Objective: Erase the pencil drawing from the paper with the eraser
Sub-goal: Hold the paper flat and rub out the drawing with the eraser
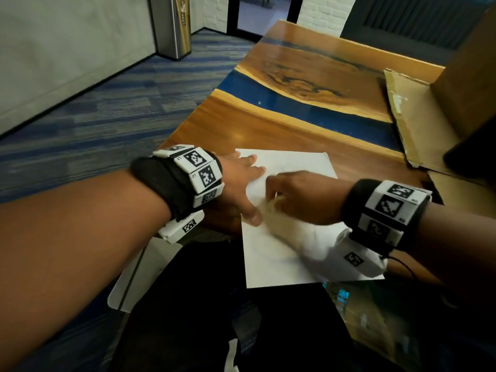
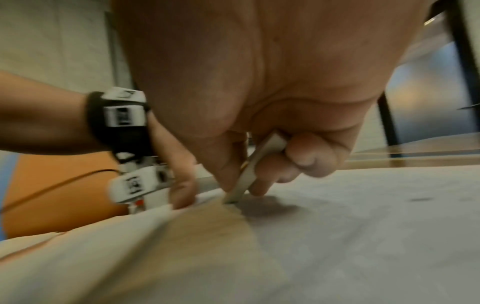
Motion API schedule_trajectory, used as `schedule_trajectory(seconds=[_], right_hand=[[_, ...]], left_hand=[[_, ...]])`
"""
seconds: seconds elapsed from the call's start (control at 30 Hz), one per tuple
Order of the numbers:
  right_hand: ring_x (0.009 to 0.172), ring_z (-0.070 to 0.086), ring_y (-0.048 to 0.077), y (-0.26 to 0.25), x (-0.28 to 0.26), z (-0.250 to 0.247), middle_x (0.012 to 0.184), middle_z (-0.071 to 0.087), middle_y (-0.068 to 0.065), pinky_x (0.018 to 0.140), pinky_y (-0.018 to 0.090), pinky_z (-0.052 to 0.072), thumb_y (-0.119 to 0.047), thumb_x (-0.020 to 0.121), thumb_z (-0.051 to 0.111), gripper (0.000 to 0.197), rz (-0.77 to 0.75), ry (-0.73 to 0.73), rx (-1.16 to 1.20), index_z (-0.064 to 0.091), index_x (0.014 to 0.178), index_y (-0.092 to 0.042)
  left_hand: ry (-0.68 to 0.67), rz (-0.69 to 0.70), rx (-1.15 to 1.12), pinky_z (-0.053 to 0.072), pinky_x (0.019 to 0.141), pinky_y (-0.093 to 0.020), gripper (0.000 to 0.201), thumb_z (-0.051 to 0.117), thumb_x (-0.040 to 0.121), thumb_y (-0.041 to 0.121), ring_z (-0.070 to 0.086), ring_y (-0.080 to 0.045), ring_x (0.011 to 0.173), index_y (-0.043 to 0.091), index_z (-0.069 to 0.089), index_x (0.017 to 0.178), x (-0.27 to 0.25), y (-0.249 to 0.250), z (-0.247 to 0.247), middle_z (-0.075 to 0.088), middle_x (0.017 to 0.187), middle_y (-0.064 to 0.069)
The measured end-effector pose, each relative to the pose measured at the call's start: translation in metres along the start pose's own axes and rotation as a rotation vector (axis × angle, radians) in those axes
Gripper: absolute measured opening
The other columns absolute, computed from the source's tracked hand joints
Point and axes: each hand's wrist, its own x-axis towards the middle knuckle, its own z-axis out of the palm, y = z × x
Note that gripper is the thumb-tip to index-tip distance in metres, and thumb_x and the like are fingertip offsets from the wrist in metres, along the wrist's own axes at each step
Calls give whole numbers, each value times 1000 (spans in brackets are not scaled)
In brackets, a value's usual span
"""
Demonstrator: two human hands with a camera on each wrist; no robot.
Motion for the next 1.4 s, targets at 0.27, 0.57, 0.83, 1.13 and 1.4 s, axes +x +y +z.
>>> schedule_trajectory(seconds=[0.27, 0.57, 0.83, 1.13, 1.4], right_hand=[[94, 57, 23, 0, -1, -7, 105, 61, 1, 84, 40, 51, -27, 98, 47, 15, 72, 8, -32, 52, 111, -23], [91, 57, 23, 3, -6, -5, 106, 62, 3, 76, 36, 49, -26, 98, 45, 14, 147, 13, -46, 49, 111, -23], [81, 57, 22, 28, 3, -13, 89, 62, -1, 63, 31, 43, -27, 98, 44, 6, 330, 43, 10, 49, 99, -23], [70, 56, 9, 43, -10, -9, 79, 57, -11, 62, 27, 44, -34, 100, 47, 8, 285, -4, 101, 51, 103, -27], [83, 55, 16, 37, -4, -15, 95, 62, -3, 65, 29, 42, -32, 97, 49, 9, 375, 76, 24, 53, 104, -29]], left_hand=[[-5, 8, 2, 11, 119, -56, 128, 66, 64, 83, -7, -31, 153, 31, -3, 159, 0, 1, -2, -12, 168, 1], [-11, 12, -6, 9, 122, -57, 132, 65, 60, 87, -8, -32, 153, 32, -3, 159, 6, -1, 0, -12, 168, 1], [-9, 14, 3, 8, 122, -54, 128, 65, 63, 85, -7, -30, 153, 32, -1, 159, 3, -1, -1, -10, 168, 3], [190, -44, -43, 32, 110, -52, 101, 52, 70, 87, 30, -23, 137, 34, 31, 153, -6, -11, 3, 30, 153, 8], [147, -2, 93, 44, 97, -46, 62, 54, 80, 78, 46, -23, 116, 29, 65, 117, -19, 10, -15, 48, 123, 3]])
